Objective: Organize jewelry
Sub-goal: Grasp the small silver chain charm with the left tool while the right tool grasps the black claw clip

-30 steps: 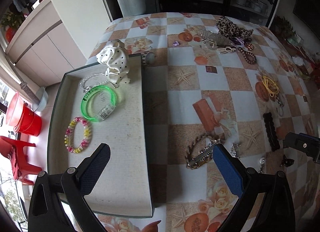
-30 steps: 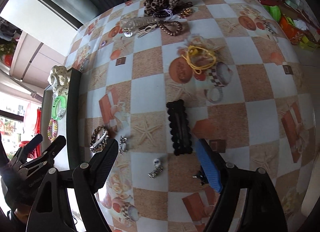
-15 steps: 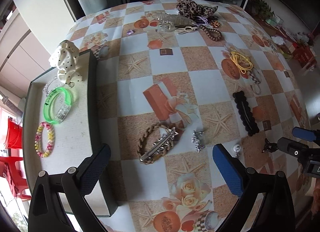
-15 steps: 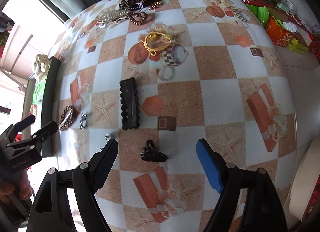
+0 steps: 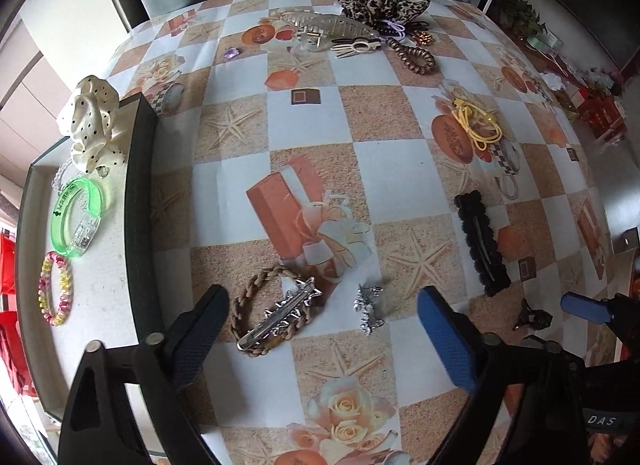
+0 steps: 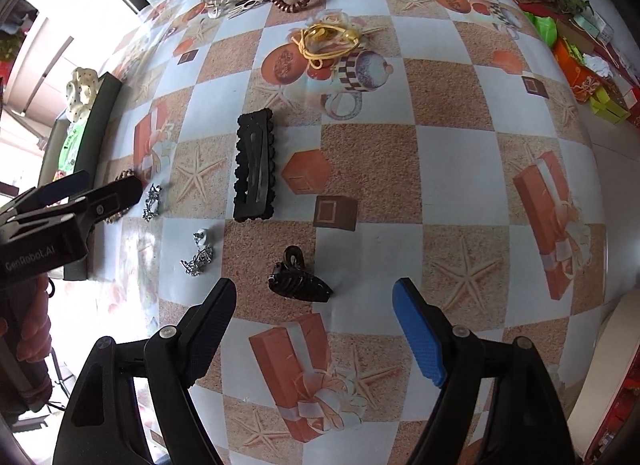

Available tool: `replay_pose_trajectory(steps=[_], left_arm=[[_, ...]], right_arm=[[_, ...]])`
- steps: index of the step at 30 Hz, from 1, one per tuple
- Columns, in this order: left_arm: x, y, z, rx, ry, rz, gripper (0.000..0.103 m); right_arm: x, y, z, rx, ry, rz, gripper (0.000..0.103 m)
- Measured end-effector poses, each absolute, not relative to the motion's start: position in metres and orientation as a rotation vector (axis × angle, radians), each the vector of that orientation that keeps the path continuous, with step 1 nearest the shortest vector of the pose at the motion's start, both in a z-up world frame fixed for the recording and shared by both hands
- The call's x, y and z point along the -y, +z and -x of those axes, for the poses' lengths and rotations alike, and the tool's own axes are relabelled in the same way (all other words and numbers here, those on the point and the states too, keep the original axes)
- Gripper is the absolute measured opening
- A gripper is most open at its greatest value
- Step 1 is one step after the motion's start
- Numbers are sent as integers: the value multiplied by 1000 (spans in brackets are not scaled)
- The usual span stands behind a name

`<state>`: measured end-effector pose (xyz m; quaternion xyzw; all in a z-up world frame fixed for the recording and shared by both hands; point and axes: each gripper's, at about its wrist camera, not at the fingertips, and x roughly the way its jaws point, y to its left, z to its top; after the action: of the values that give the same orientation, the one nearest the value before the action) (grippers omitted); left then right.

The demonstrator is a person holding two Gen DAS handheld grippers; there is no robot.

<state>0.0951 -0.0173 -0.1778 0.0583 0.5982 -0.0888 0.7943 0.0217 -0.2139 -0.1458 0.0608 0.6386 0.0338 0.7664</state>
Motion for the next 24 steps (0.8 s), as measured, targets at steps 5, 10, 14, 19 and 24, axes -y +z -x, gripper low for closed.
replay_pose_trajectory(steps=[5,10,14,19,24], left_arm=[[5,-185,-97,-1310,-179,-123,83],[1,-189,-96,-1330,-199,-124,72],[-4,-192,-96,-1345,-207,-101,65],[-9,-195,-98,-1356,-214,-69,61],[-6,-195,-102,-1370,-242,-50,41]], right_arm=[[206,-152,-25,-1388,89,-102,83],[201,-156,-26,-1389,93,-81,73],[198,-157,-28,-1389,93,-72,60],[197,-158,-29,-1386,86,-71,53],[201,-157,-28,-1385,83,-78,39]])
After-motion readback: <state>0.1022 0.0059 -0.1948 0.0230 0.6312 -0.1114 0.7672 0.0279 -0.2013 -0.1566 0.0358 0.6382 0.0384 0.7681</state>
